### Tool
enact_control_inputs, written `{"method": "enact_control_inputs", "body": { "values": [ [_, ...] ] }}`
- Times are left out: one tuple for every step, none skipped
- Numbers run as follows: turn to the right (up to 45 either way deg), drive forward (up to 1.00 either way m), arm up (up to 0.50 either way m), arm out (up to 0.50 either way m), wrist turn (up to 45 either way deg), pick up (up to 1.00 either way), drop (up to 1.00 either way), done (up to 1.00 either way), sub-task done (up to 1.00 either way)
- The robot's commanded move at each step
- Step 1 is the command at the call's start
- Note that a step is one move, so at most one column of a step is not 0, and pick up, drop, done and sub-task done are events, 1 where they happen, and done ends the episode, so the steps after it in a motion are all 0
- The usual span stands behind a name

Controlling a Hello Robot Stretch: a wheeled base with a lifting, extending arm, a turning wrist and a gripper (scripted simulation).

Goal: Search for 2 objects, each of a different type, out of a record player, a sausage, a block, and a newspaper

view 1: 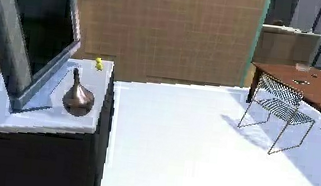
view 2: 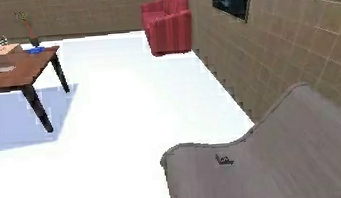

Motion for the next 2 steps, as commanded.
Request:
{"method": "enact_control_inputs", "body": {
  "values": [
    [36.0,0.0,0.0,0.0,0.0,0.0,0.0,0.0,0.0],
    [0.0,0.15,0.0,0.0,0.0,0.0,0.0,0.0,0.0]
  ]
}}
